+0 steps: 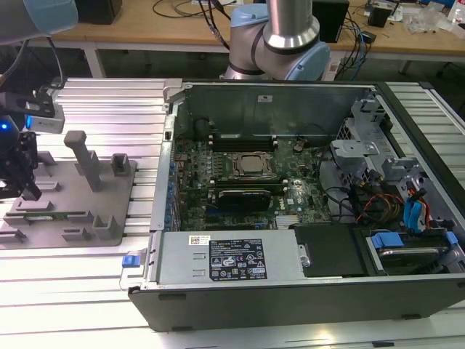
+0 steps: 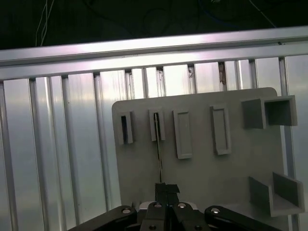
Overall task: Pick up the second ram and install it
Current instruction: 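Pick up the second ram and move it above second insertion slot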
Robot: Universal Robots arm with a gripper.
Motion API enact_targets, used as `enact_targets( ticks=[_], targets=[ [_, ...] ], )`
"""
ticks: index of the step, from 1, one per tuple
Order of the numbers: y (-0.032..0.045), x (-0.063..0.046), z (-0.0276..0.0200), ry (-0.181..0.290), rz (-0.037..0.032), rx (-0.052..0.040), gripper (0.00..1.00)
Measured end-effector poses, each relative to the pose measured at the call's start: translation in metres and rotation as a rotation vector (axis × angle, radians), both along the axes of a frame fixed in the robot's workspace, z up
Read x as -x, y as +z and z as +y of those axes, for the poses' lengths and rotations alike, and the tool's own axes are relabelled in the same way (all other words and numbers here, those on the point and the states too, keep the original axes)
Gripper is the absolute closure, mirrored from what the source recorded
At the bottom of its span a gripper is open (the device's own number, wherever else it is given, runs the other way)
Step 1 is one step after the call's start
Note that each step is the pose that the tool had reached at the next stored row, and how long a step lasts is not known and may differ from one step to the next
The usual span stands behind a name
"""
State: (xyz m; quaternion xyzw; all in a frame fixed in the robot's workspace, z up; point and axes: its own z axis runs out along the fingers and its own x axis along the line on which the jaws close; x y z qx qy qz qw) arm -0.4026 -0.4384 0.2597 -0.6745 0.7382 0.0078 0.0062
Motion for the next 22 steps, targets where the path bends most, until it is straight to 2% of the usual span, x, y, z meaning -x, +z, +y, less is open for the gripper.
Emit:
enact_targets(
  ticks=[11, 22],
  targets=[
    [-0.0197, 0.001, -0.0009, 0.007, 0.0009, 0.0001, 0.92],
    [-0.0304, 0.006, -0.0009, 0.026, 0.0022, 0.0017, 0.92]
  ],
)
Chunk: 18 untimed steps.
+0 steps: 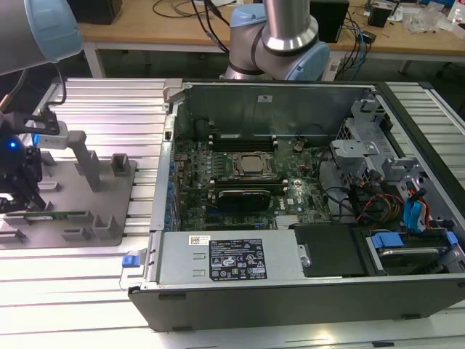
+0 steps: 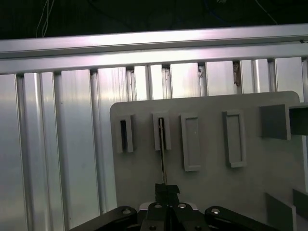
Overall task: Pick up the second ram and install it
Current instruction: 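Pick up the second ram and move it above second insertion slot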
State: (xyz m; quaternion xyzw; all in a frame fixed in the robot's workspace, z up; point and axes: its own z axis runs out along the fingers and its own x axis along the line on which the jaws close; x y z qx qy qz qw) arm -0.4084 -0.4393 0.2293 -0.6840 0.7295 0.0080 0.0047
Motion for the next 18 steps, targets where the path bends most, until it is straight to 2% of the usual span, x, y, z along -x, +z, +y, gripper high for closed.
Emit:
enact_targets(
  ticks=[4, 9, 10, 11, 12, 14, 18],
  targets=[
    [-0.0039, 0.0044, 0.0000, 0.002, -0.0001, -0.0001, 0.92],
    [-0.0040, 0.0046, 0.0000, 0.002, 0.0001, 0.0001, 0.91],
    [-0.0040, 0.0046, 0.0000, 0.002, 0.0001, 0.0001, 0.86],
    [-0.0040, 0.0046, 0.0000, 0.002, 0.0001, 0.0001, 0.73],
    [-0.0041, 0.0046, 0.0000, 0.002, 0.0001, 0.0001, 0.66],
    [-0.0042, 0.0046, 0.0000, 0.002, 0.0001, 0.0002, 0.66],
    [-0.0092, 0.0045, 0.0000, 0.002, 0.0001, 0.0001, 0.66]
  ],
)
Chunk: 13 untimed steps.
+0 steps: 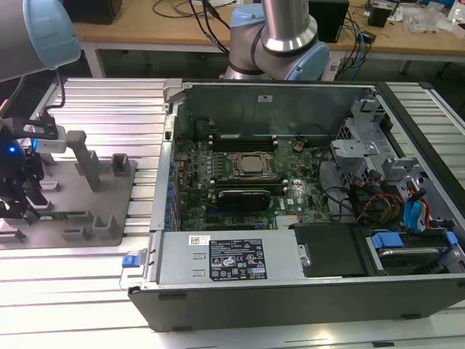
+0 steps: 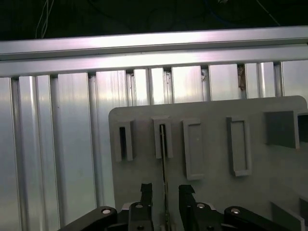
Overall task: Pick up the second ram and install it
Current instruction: 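Pick up the second ram and move it above second insertion slot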
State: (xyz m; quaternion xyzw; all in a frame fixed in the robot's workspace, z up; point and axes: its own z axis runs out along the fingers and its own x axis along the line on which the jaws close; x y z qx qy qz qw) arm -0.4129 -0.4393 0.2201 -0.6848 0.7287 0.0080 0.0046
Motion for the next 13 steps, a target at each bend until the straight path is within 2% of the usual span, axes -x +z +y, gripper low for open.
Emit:
enact_targets(
  ticks=[4, 7, 10, 13],
  targets=[
    [-0.0044, 0.000, 0.0000, 0.003, 0.0000, 0.0000, 0.66],
    [-0.0081, 0.001, 0.0018, 0.042, -0.0001, 0.0004, 0.66],
    [-0.0128, 0.004, 0.0052, 0.044, -0.0001, 0.0003, 0.66],
    [-0.0133, 0.004, 0.0057, 0.044, 0.0000, 0.0006, 0.66]
  ],
)
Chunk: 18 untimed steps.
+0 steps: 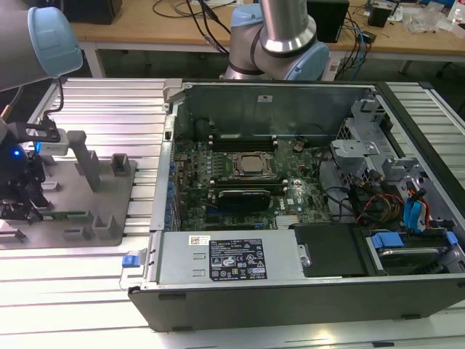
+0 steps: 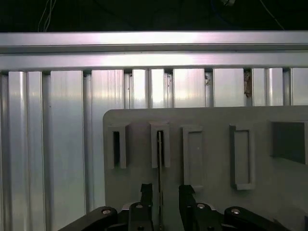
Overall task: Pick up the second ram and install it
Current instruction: 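Pick up the second ram and move it above second insertion slot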
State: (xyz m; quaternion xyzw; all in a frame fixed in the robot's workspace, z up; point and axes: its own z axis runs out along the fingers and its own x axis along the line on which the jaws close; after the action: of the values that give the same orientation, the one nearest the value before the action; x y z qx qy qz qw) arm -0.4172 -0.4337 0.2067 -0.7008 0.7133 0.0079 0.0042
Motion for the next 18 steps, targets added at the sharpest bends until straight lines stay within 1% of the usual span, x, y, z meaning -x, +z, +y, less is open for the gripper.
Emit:
enact_targets(
  ticks=[2, 10, 14, 15, 18],
  targets=[
    [0.0000, 0.0000, 0.0000, 0.000, 0.0000, 0.0001, 0.82],
    [-0.0001, 0.0000, -0.0004, 0.000, -0.0001, 0.0002, 0.82],
    [-0.0004, -0.0005, -0.0005, 0.025, 0.0008, 0.0010, 0.82],
    [-0.0003, -0.0022, -0.0005, 0.025, 0.0012, 0.0011, 0.82],
    [-0.0003, -0.0027, -0.0006, 0.025, 0.0014, 0.0011, 0.82]
  ],
)
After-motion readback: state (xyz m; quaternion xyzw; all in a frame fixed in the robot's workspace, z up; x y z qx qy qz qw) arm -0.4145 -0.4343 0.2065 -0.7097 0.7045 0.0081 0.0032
